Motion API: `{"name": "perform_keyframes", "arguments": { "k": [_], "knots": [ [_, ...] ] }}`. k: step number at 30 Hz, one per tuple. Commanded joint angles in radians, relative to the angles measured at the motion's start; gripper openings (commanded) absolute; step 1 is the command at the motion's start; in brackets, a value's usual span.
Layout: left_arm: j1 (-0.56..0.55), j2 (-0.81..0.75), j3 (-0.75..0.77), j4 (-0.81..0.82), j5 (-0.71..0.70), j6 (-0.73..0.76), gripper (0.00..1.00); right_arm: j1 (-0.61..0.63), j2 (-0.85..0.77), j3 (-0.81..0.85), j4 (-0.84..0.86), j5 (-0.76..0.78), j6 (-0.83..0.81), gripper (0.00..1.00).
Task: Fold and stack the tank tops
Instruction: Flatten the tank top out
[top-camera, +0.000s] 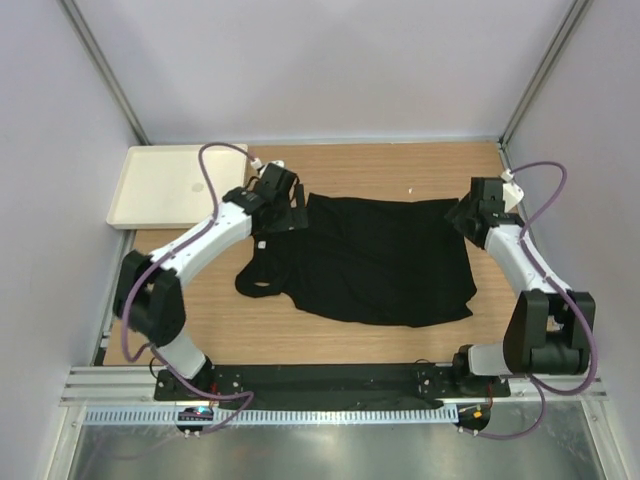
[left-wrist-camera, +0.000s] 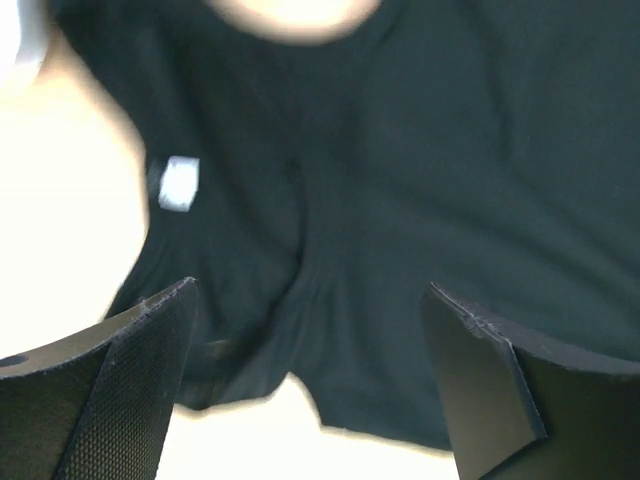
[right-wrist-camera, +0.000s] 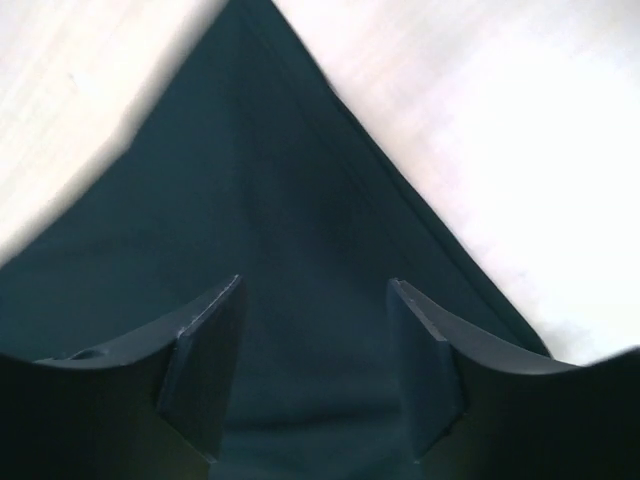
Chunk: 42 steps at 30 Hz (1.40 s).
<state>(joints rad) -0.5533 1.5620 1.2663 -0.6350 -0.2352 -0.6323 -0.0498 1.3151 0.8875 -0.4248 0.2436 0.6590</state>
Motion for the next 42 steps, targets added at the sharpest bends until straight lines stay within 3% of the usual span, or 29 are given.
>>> {"name": "perform_keyframes", "arguments": {
  "k": [1, 4, 6, 9, 14, 22, 26, 31, 36, 42],
  "knots": [
    [0.007, 0.162, 0.224, 0.054, -0.010, 0.060, 0.90, -0.005, 0.111, 0.152, 0.090, 0.005, -0.009, 0.61],
    [0.035, 0.341, 0.416, -0.003, 0.020, 0.054, 0.79, -0.018, 0.260, 0.264, 0.103, 0.031, -0.016, 0.57],
    [0.050, 0.435, 0.520, -0.026, 0.059, 0.048, 0.77, -0.031, 0.365, 0.344, 0.104, 0.025, -0.018, 0.51],
    [0.064, 0.504, 0.605, -0.031, 0.062, 0.049, 0.81, -0.056, 0.484, 0.445, 0.101, -0.024, -0.015, 0.50],
    [0.085, 0.592, 0.669, 0.001, 0.114, 0.020, 0.84, -0.070, 0.593, 0.516, 0.136, -0.090, -0.016, 0.50],
    [0.130, 0.716, 0.768, 0.028, 0.191, -0.012, 0.83, -0.071, 0.707, 0.585, 0.135, -0.095, -0.018, 0.42],
    [0.150, 0.789, 0.821, 0.003, 0.215, -0.043, 0.83, -0.073, 0.760, 0.645, 0.086, -0.050, -0.007, 0.50],
    [0.153, 0.826, 0.838, 0.003, 0.232, -0.063, 0.83, -0.073, 0.825, 0.702, 0.044, -0.053, 0.001, 0.49],
    [0.156, 0.842, 0.849, 0.011, 0.232, -0.069, 0.81, -0.073, 0.865, 0.732, 0.023, -0.061, 0.008, 0.12],
    [0.168, 0.868, 0.883, 0.011, 0.286, -0.081, 0.75, -0.073, 0.848, 0.712, 0.037, -0.055, 0.010, 0.09]
  ]
}}
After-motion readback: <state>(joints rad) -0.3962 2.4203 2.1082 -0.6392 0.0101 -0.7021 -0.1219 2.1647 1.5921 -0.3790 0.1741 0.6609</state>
